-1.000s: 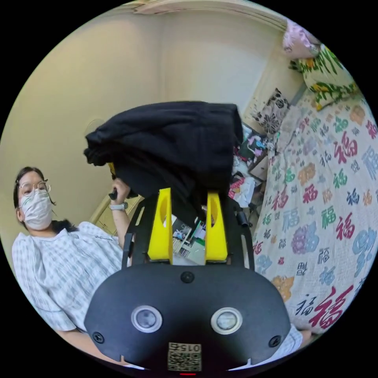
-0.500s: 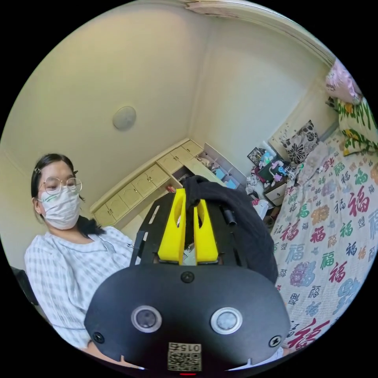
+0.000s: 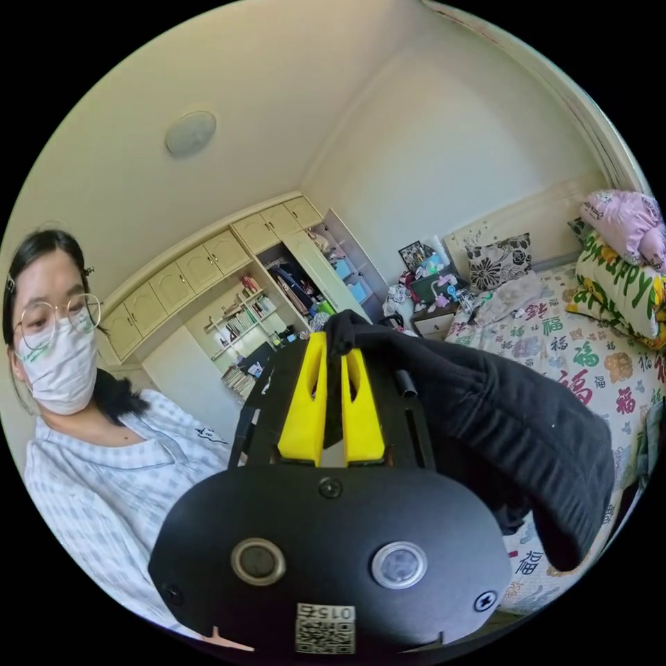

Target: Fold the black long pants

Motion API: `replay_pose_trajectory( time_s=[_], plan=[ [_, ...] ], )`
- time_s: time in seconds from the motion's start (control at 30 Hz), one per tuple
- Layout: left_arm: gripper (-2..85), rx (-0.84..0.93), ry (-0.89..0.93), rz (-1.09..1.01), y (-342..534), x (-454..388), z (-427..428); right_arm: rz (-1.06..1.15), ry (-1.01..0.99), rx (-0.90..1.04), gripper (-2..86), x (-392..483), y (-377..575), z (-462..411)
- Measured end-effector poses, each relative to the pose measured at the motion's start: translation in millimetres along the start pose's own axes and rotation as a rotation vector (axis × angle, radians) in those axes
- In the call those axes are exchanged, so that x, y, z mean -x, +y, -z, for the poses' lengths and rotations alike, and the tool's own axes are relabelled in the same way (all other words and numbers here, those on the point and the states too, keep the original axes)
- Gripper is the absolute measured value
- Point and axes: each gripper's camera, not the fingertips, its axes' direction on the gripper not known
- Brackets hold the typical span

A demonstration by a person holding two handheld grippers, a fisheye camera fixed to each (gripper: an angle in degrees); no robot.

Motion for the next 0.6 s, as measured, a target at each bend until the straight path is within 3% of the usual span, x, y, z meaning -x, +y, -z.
replay_pose_trajectory(
  time_s=[0.13,0.2,0.27,0.43,0.6],
  plan=[
    [17.9,-0.036,-0.005,-0.213,-37.7,-51.0,-39.4,0.038,-0.012,0.019,2.8,17.8,6.8,-29.1],
    [8.5,-0.042,-0.114,-0.299,-48.2,-65.7,-55.3,0.06,-0.003,0.039,4.1,24.9,9.3,-36.3],
    [5.4,-0.045,-0.165,-0.288,-50.1,-65.9,-57.0,0.079,0.073,0.049,5.3,32.6,12.4,-35.5],
    [4.7,-0.066,0.01,-0.216,-51.6,-49.2,-41.0,0.123,0.11,-0.026,7.9,29.1,42.6,5.8],
    [4.8,-0.052,0.079,-0.142,-54.2,-41.5,-34.0,0.011,0.226,0.019,14.5,16.9,85.7,3.7]
  ],
)
